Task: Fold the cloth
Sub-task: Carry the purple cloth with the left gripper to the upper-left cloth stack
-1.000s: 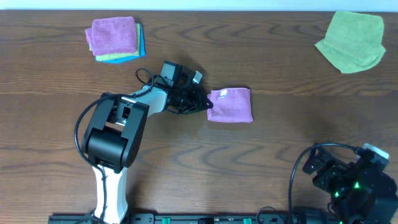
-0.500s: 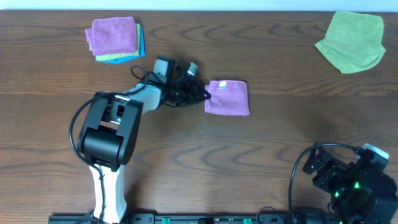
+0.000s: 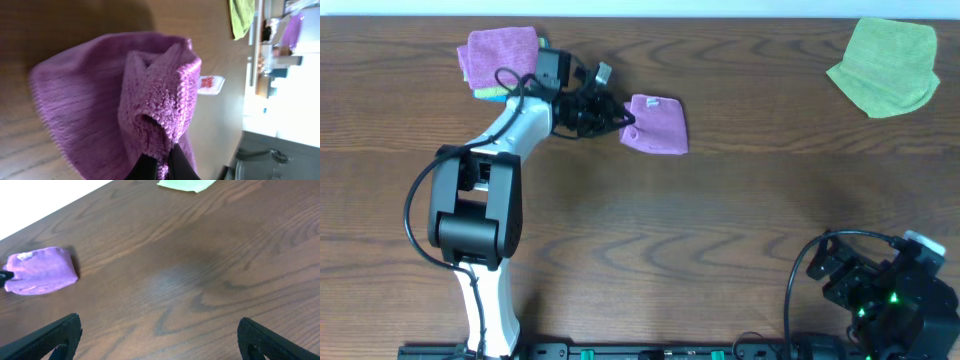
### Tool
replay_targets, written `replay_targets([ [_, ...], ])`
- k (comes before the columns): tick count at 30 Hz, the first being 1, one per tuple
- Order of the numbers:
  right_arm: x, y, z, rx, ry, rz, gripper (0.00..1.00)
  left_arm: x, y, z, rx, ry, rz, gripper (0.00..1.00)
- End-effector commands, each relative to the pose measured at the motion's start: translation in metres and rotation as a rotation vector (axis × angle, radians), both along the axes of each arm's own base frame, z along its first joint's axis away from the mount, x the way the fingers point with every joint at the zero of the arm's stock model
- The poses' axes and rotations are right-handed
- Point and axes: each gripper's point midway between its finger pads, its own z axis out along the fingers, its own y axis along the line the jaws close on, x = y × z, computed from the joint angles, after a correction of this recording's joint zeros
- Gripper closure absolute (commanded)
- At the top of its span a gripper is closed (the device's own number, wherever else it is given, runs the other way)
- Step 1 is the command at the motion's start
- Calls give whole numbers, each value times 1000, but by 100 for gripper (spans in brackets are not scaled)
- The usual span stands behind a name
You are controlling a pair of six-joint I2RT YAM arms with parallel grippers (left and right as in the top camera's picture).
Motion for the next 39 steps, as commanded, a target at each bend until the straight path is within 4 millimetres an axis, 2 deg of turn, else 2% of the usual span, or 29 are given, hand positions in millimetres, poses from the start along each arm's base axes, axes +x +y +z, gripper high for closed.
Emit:
replay_targets([
  [1, -1, -2, -2, 10, 3, -19, 1, 20, 8, 22, 108, -169, -45, 94],
  [7, -1, -2, -2, 10, 2, -19, 1, 35, 24, 50, 226, -248, -56, 94],
  [17, -1, -2, -2, 10, 3, -19, 1, 49, 32, 79, 254, -330, -54, 95],
  [22, -1, -2, -2, 10, 3, -19, 1, 61, 58, 99, 383, -403, -42, 94],
  [29, -1, -2, -2, 10, 3, -19, 1, 88, 118, 132, 458, -490, 71, 94],
  [34, -1, -2, -2, 10, 3, -19, 1, 101, 165, 143, 479, -514, 161, 94],
  [39, -1, -2, -2, 10, 3, -19, 1, 105, 186, 146, 493, -539, 186, 94],
])
